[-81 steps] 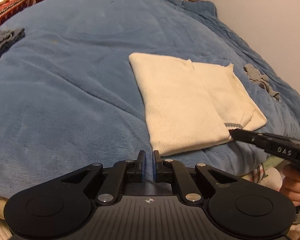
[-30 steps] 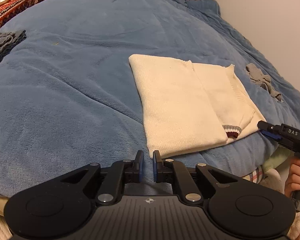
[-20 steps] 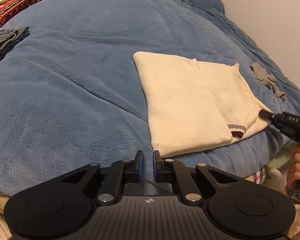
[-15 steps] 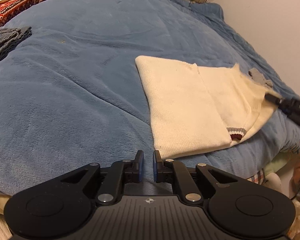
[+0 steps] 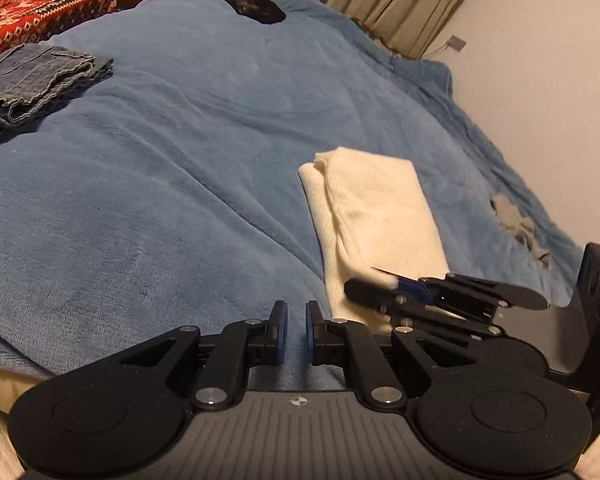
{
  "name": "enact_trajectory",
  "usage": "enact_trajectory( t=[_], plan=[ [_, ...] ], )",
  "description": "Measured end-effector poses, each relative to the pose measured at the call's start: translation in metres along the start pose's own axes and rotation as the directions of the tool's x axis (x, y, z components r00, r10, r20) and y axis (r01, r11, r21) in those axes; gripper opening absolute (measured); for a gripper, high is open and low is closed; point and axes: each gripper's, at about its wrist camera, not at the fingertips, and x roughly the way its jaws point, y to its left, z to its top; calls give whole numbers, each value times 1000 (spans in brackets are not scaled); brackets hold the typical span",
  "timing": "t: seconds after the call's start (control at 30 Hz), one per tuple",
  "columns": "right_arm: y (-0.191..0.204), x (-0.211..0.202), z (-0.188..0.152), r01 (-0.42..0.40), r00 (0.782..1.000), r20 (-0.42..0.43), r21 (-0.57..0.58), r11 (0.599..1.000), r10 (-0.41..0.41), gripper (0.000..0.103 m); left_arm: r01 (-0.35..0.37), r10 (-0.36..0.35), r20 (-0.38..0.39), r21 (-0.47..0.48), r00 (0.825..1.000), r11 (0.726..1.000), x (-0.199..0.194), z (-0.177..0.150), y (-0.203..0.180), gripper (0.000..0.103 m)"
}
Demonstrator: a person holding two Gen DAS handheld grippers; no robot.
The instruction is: Fold clothes
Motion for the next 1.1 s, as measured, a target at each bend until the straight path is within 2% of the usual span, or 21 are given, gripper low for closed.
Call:
enact_trajectory(
  t=[0.23, 0.33, 0.4, 0.57, 0.77, 0.9, 0.93, 0.97, 1.03, 1.1],
  plan=[
    [-5, -28, -6, -56, 998, 3, 10, 998, 56, 27, 80, -80, -2, 14, 997, 997, 7, 10, -9, 8],
    [-15, -44, -12, -42, 999, 23, 22, 999, 41, 26, 107, -107, -5, 37, 994, 994, 13, 17, -19, 10],
    [-24, -54, -15, -19, 999, 35, 52, 998, 17, 26, 101, -101, -5, 64, 995, 993, 19, 20, -28, 17],
    [-60, -76, -25, 42, 998, 43, 159, 986, -49, 26, 98, -96, -18, 138, 995, 986, 37, 25, -49, 18],
    [-88, -86, -36, 79, 996, 33, 229, 970, -88, 26, 23, -9, -71, 193, 997, 981, 58, 17, -54, 18],
    [-89, -83, -40, 79, 996, 32, 229, 970, -88, 26, 40, -29, -74, 148, 997, 988, 59, 21, -49, 18],
    [-89, -81, -40, 78, 996, 30, 230, 970, -87, 26, 43, -33, -72, 144, 997, 989, 59, 22, -49, 16],
    [-89, -79, -40, 78, 996, 28, 232, 970, -87, 26, 43, -34, -66, 141, 997, 989, 58, 22, -49, 5],
    [-88, -75, -39, 86, 995, 22, 234, 968, -94, 26, 52, -47, -48, 121, 998, 991, 54, 22, -49, 4],
    [-88, -76, -39, 91, 995, 24, 238, 967, -100, 26, 90, -89, -25, 75, 996, 993, 42, 20, -46, 3]
  ],
)
